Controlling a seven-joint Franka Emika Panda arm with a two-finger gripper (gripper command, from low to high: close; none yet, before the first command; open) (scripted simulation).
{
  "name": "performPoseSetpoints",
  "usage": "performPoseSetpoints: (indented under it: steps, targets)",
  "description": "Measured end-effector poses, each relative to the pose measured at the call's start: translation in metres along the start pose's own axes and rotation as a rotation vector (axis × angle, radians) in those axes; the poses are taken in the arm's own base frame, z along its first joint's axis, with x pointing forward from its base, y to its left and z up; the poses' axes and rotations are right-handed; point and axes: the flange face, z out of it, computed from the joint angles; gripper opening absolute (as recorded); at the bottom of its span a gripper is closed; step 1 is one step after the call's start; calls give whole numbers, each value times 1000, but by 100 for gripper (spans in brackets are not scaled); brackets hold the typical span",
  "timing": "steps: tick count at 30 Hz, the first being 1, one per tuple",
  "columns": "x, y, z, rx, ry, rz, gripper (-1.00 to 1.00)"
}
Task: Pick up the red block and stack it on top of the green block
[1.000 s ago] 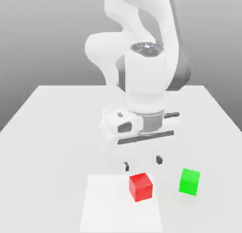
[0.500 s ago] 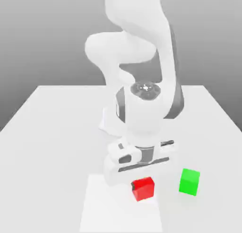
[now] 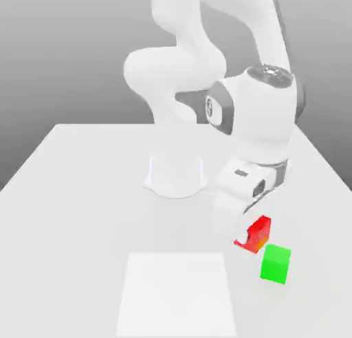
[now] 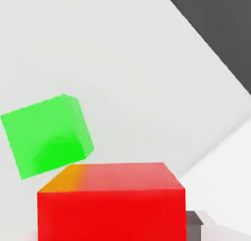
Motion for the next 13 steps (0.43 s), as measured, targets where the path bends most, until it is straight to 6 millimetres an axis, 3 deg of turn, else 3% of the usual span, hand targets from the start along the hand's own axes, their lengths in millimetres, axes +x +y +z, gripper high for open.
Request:
performPoseSetpoints:
  steps: [4,10,11,13]
  targets:
    - [-4,-36,-7,2,-1,-244,-100]
    - [-3,-40,47,2,-1,-284,-100]
    - [-4,-40,53,2,-1,-284,100]
    - [-4,-40,53,2,-1,-284,100]
